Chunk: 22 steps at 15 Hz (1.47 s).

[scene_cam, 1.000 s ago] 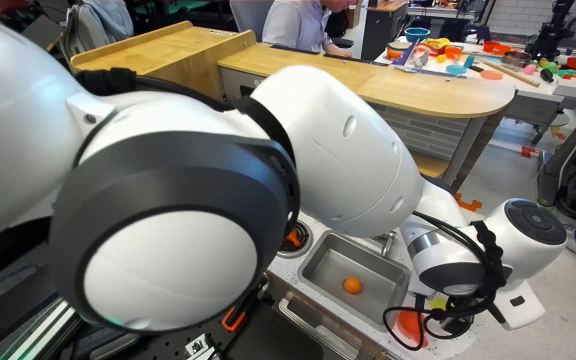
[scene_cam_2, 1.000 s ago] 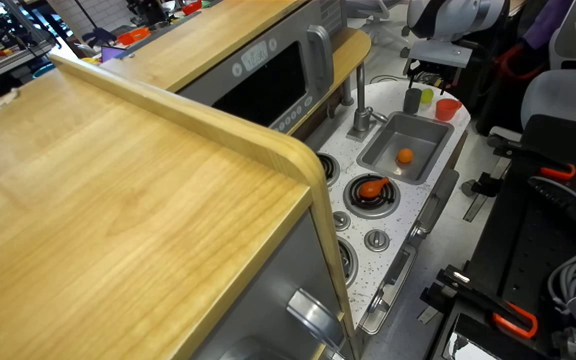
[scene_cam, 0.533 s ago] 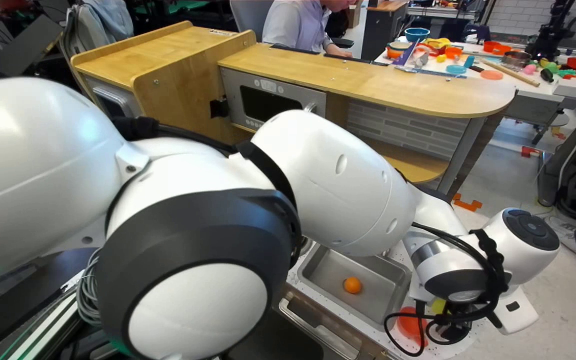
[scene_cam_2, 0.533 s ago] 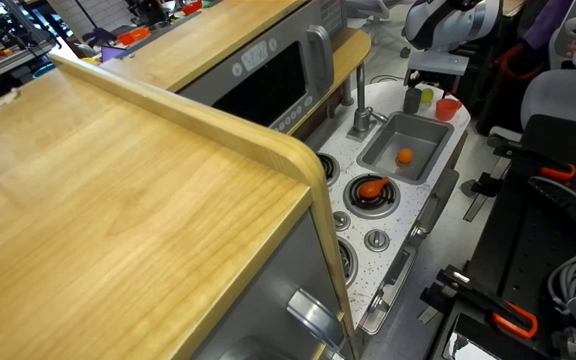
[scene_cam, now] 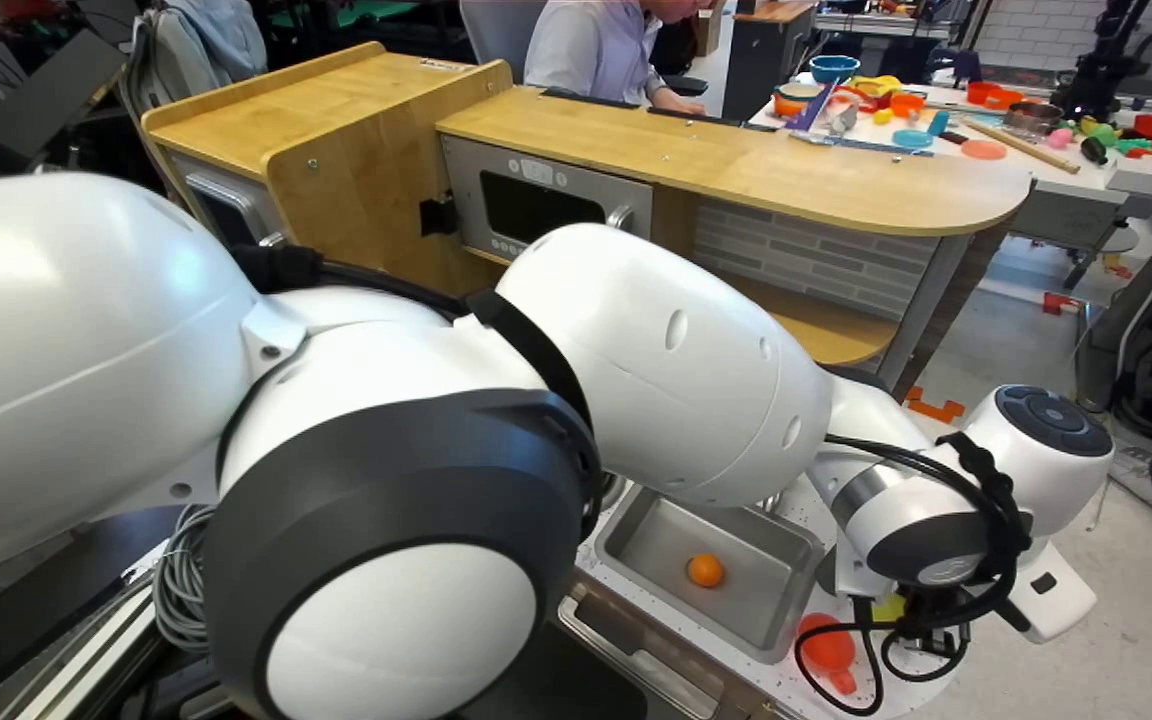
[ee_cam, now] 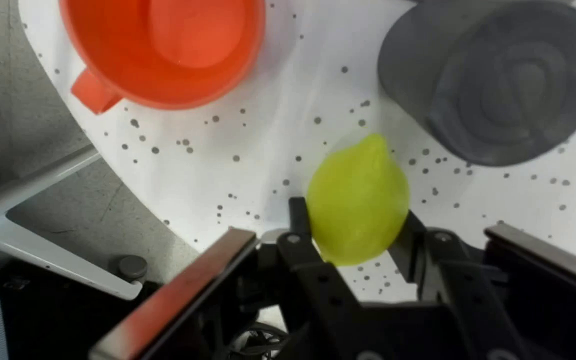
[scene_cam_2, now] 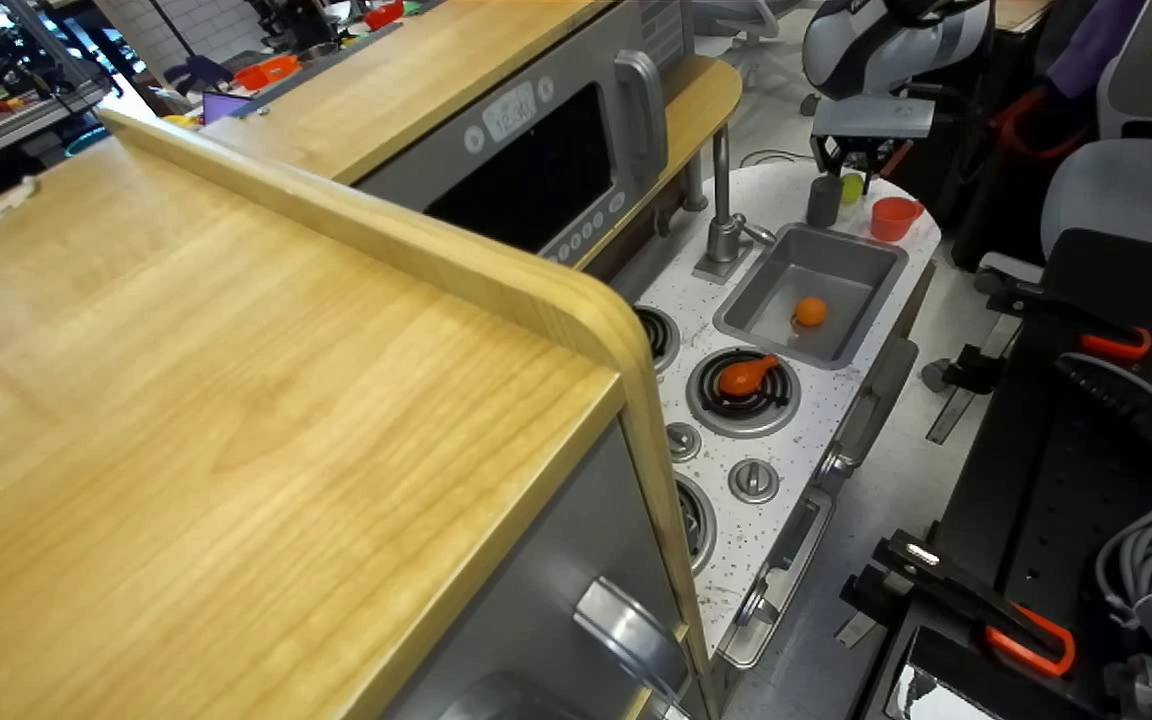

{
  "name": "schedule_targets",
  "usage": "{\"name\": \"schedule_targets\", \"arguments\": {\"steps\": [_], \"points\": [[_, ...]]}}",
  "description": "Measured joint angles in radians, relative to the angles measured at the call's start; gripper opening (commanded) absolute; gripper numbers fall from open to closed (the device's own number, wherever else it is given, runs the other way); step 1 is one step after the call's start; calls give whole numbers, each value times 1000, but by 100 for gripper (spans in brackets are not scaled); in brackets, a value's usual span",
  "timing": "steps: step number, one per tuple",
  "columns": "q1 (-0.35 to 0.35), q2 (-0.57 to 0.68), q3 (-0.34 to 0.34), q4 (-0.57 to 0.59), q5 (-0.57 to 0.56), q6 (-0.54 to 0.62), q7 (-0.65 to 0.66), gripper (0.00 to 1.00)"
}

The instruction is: Get the lemon toy from the countertop and place it in the sink

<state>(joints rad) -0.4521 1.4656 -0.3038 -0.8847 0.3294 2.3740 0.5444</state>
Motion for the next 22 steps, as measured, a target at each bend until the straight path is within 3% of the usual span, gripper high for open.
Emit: {"name": "schedule_targets", "arguments": {"steps": [6,10,16,22], "points": [[-32,-5,10,55,-6,-1,-6,16],[-32,-65,27,28,-6,-1,-89,16],[13,-267,94,-208,-6,-1,-317,16],[92,-412,116,-499,-6,-2,-464,16]]}}
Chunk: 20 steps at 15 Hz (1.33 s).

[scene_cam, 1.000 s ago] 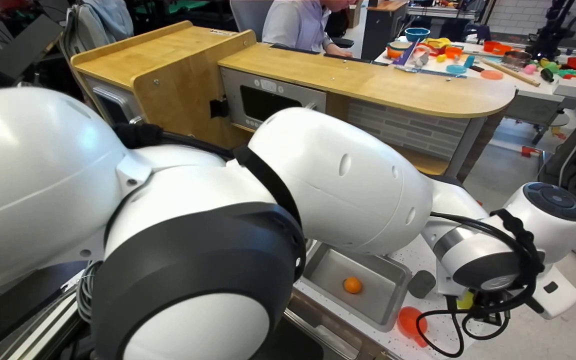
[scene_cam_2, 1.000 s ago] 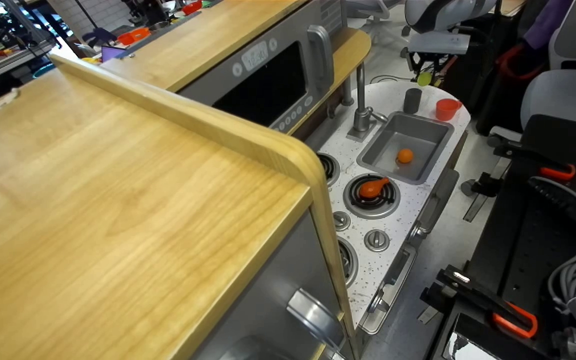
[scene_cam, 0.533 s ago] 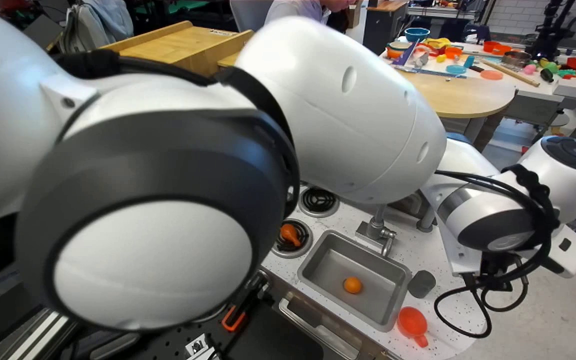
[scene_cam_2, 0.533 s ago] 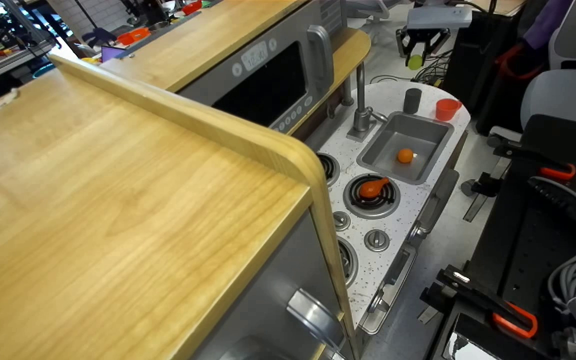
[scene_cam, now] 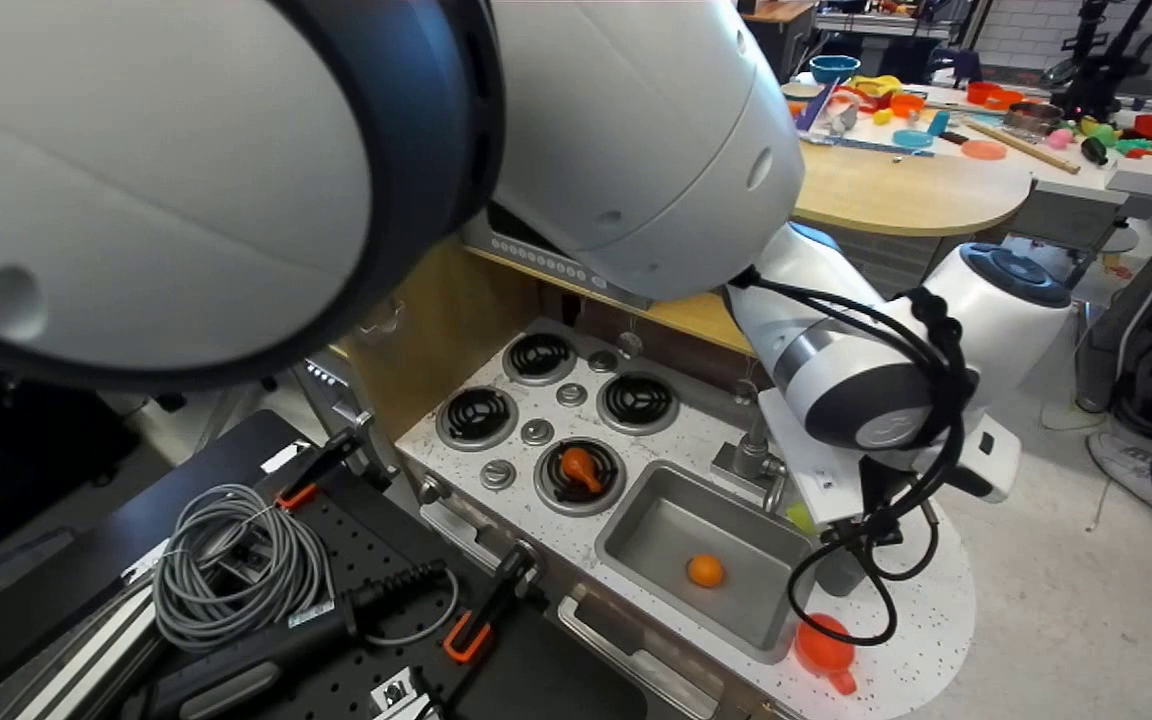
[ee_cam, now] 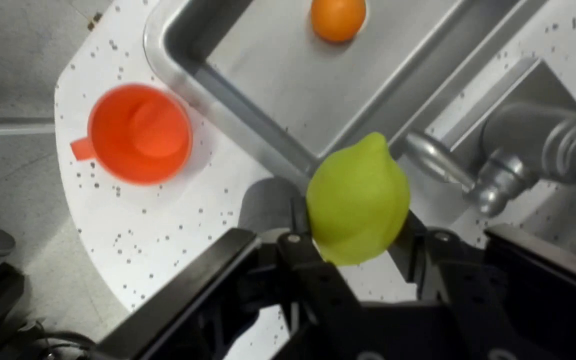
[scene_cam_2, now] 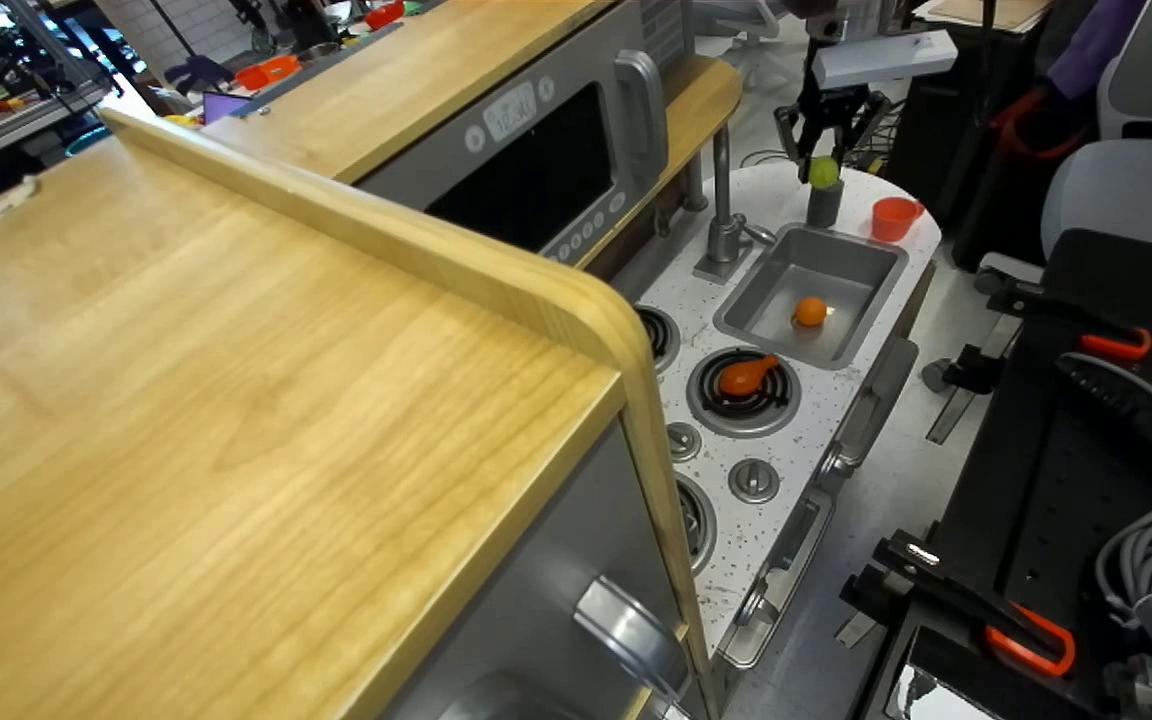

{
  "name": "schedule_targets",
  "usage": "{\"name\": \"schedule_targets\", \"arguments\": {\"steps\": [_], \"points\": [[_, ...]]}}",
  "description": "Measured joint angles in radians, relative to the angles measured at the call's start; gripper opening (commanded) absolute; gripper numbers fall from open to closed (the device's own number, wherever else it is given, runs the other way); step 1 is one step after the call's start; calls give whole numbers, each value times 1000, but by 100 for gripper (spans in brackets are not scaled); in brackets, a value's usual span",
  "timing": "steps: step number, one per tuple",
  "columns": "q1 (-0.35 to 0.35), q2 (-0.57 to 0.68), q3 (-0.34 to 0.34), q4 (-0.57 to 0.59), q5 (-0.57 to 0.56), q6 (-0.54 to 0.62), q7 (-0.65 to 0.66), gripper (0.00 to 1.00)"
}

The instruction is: Get the lemon toy from the countertop and place it in the sink

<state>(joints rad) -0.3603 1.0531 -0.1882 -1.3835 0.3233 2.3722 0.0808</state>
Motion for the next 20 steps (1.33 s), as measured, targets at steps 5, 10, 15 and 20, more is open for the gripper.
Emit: {"name": "schedule_targets", "arguments": {"steps": [5,10,15,20], "points": [[58,-99,15,-240,-66,6,-85,16],[88,-140,15,-411,-183,72,-135,16],[93,-137,48,-472,-229,248,-201,16],[94,-107,94,-489,-237,337,-214,16]]}}
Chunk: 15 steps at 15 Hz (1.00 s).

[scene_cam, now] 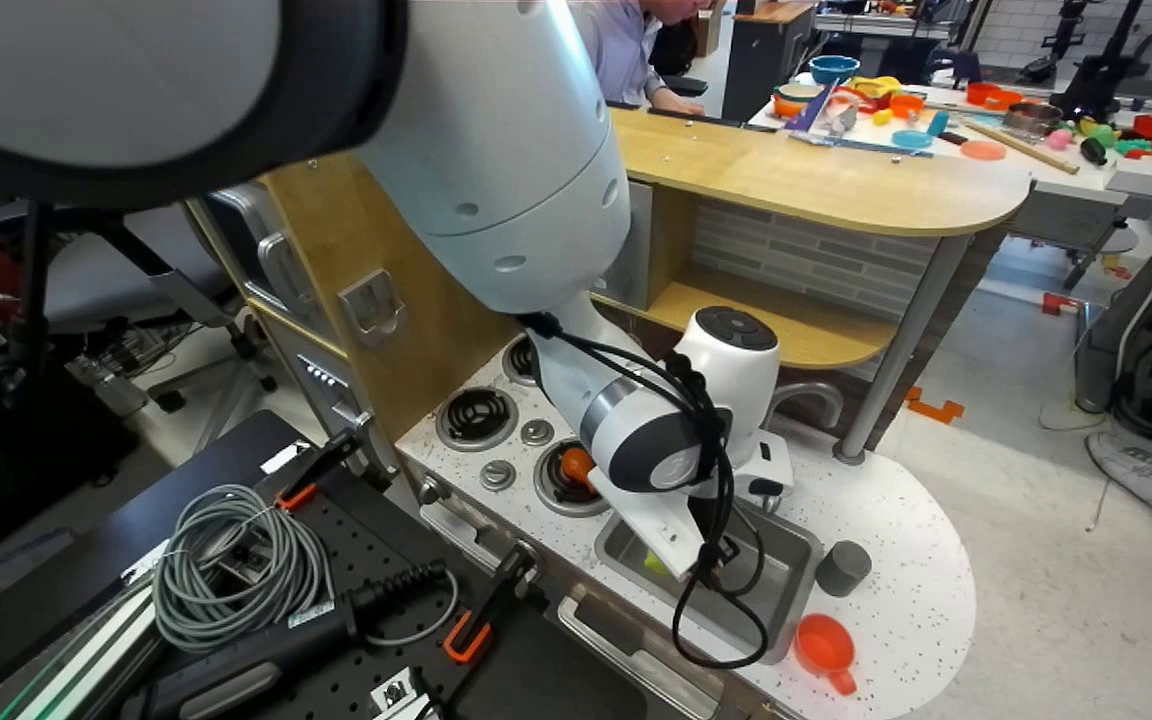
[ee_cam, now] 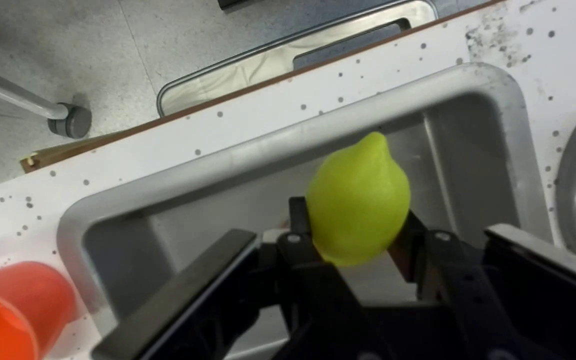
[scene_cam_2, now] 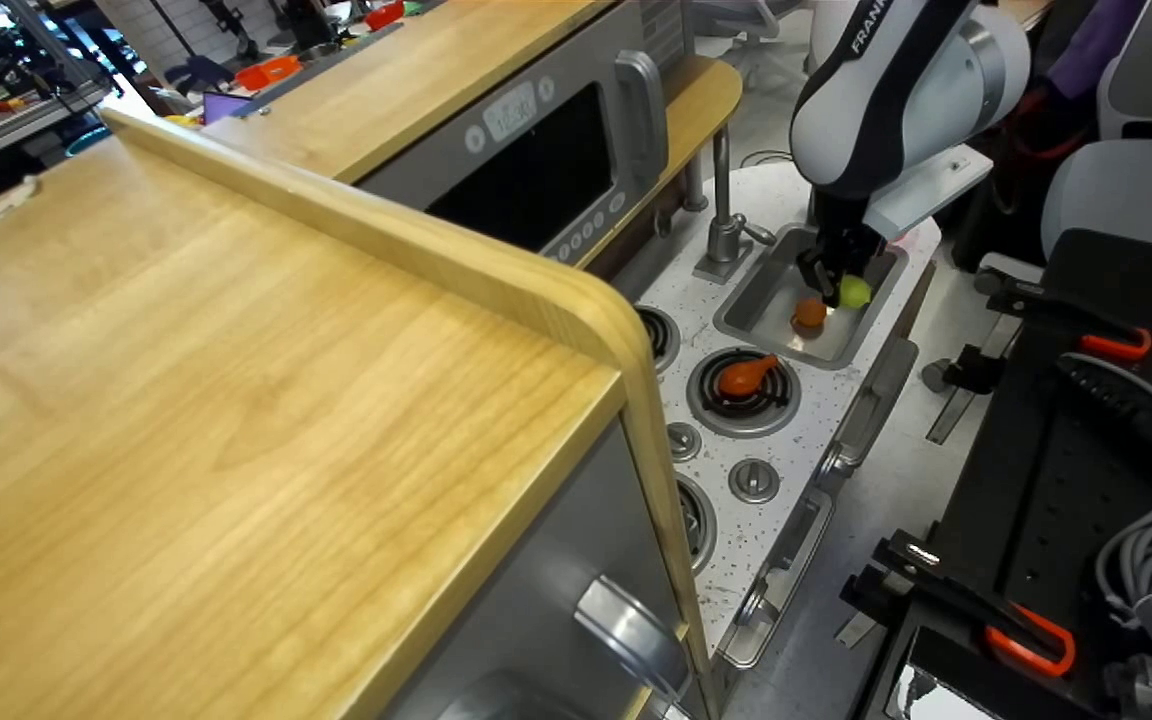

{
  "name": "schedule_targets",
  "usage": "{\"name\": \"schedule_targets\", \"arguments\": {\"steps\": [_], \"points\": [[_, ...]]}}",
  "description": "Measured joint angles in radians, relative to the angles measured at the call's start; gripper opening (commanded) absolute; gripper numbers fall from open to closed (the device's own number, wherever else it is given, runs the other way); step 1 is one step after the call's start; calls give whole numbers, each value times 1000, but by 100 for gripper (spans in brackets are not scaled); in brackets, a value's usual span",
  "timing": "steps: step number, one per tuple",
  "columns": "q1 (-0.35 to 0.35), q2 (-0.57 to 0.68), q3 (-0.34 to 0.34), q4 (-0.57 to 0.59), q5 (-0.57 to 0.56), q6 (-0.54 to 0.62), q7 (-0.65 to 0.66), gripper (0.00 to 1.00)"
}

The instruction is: Get the lemon toy from the countertop and place it in the sink

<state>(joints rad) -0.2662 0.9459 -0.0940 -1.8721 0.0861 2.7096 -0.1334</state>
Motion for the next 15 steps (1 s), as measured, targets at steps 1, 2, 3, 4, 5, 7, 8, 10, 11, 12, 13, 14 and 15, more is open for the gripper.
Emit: {"name": "schedule_targets", "arguments": {"steps": [1,2,3,4,5,7,8,10,11,12,13,14,15], "points": [[0,11,6,1,0,3,-4,16],[0,24,11,6,-1,3,-11,16],[0,37,15,11,-3,4,-21,16],[0,50,18,20,-9,7,-31,16],[0,61,21,31,-18,15,-36,16],[1,80,24,54,-30,19,-47,16],[2,88,25,64,-37,20,-53,16],[4,100,27,80,-48,20,-62,16],[5,106,27,86,-54,20,-65,16],[7,111,27,91,-61,20,-66,16],[8,118,27,96,-64,20,-68,16],[9,125,27,101,-66,20,-71,16],[11,133,27,107,-68,21,-73,16]]}}
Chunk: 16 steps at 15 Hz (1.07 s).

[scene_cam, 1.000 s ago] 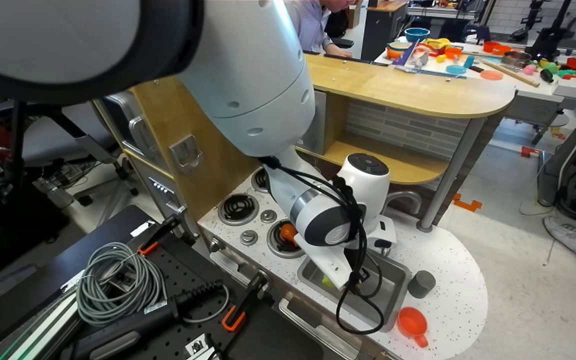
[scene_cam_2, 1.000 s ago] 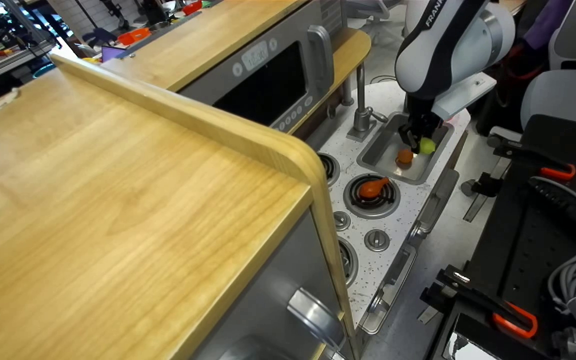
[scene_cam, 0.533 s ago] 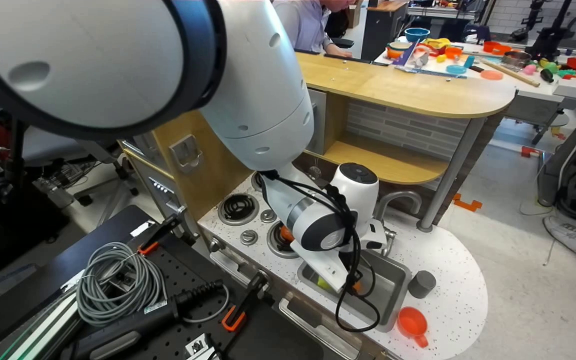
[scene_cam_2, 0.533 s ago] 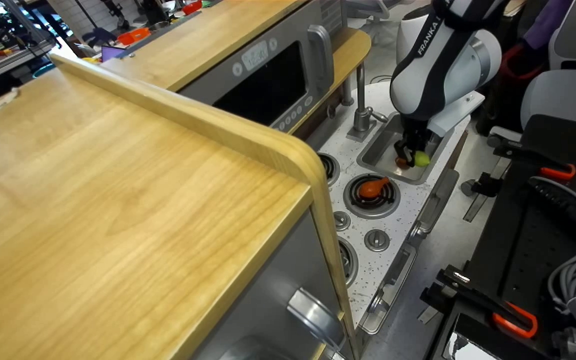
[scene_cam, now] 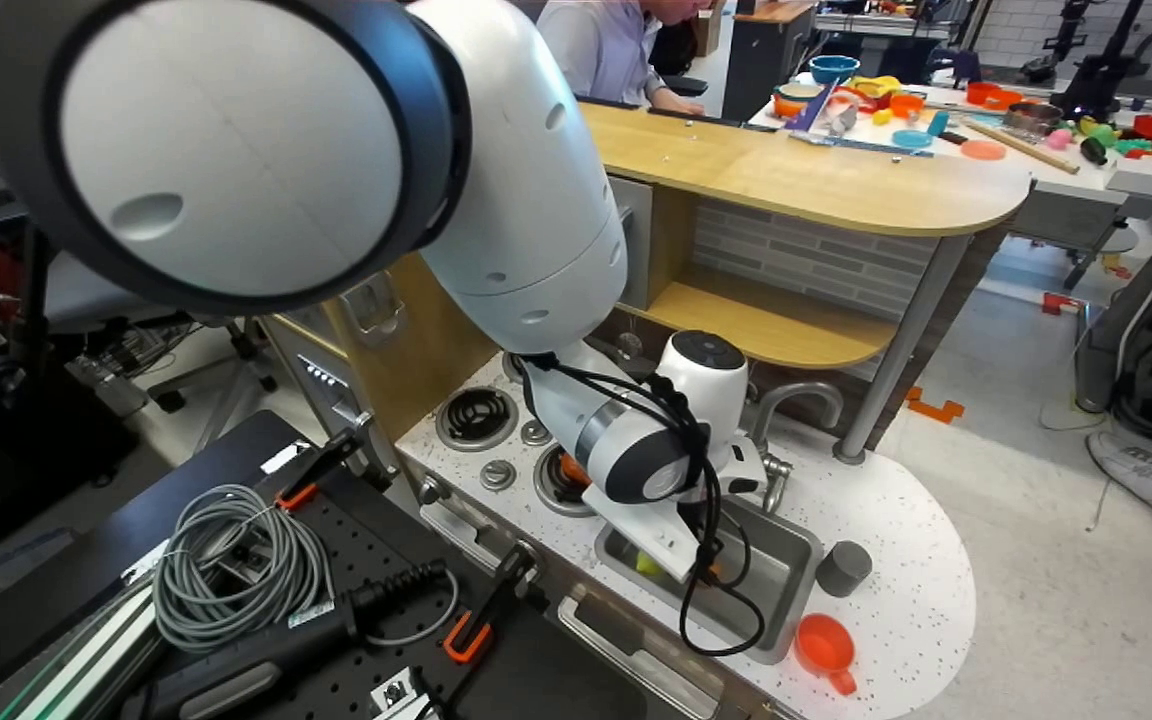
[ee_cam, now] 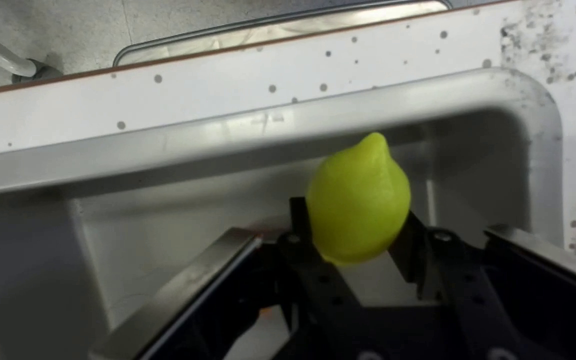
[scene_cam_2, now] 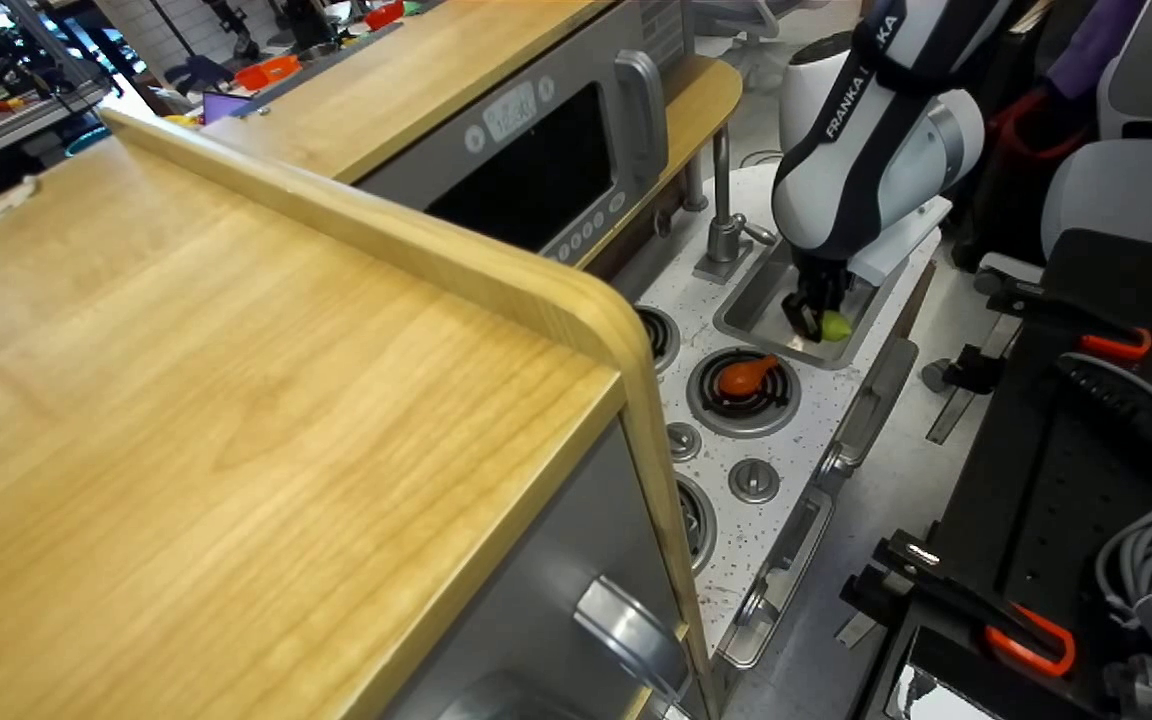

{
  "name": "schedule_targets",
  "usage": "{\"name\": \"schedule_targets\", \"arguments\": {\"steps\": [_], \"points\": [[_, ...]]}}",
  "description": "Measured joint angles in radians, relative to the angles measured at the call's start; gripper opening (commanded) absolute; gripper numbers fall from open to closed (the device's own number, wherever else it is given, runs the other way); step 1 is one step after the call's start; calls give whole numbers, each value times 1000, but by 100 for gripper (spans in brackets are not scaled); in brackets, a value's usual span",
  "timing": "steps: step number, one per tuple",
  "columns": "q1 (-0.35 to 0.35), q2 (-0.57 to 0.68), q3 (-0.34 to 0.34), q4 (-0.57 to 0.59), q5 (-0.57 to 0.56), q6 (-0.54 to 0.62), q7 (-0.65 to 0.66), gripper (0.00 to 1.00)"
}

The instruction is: Get the lemon toy from the countertop and place it in the sink

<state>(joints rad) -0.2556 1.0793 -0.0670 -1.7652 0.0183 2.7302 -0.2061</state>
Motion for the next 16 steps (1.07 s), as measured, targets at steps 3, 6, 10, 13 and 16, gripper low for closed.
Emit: {"name": "schedule_targets", "arguments": {"steps": [3,6,10,13,16], "points": [[4,30,0,26,-12,2,-1,16],[6,66,0,57,-28,4,-1,16],[11,114,0,98,-36,10,-1,16],[15,125,-2,112,-36,14,-2,73],[15,125,-8,117,-36,16,-2,95]]}}
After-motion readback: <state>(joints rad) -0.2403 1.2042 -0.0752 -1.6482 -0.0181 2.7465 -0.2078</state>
